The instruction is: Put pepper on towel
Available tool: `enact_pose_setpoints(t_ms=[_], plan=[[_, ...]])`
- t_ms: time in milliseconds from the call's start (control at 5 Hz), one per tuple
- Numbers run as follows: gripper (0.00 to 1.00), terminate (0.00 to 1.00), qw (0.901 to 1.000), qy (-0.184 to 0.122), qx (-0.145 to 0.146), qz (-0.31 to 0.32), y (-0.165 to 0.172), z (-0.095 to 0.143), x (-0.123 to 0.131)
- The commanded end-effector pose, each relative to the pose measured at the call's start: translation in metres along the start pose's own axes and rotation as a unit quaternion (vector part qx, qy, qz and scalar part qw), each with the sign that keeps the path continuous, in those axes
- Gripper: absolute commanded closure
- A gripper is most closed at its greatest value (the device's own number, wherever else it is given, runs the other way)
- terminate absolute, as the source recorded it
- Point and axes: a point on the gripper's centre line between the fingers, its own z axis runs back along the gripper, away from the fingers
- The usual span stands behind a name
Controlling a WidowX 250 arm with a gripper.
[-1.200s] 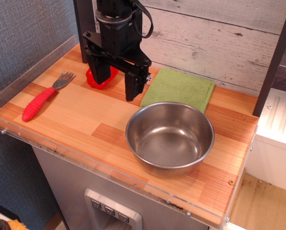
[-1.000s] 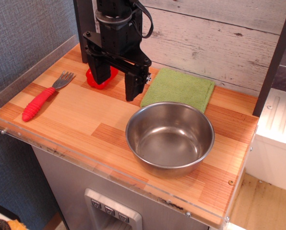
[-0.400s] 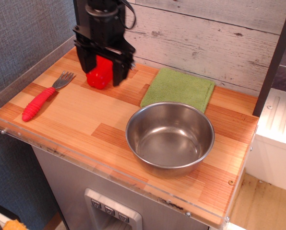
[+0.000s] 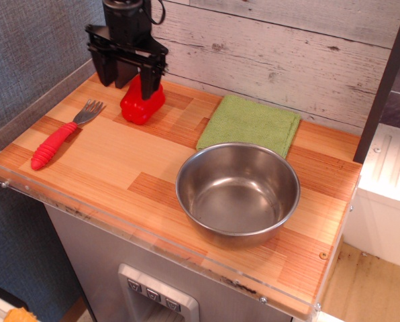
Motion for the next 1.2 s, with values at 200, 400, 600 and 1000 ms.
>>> enact_pose_setpoints(t_ms=[200, 400, 600, 1000], plan=[[0.00, 0.00, 1.0000, 0.006, -0.006, 0.004, -0.010, -0.022, 0.009], [1.00, 0.00, 1.0000, -0.002, -0.002, 0.002, -0.010, -0.018, 0.008], [1.00, 0.00, 1.0000, -0.007, -0.002, -0.005, -0.014, -0.011, 0.008], [1.00, 0.00, 0.9950, -0.078, -0.027, -0.056, -0.077, 0.056, 0.001]])
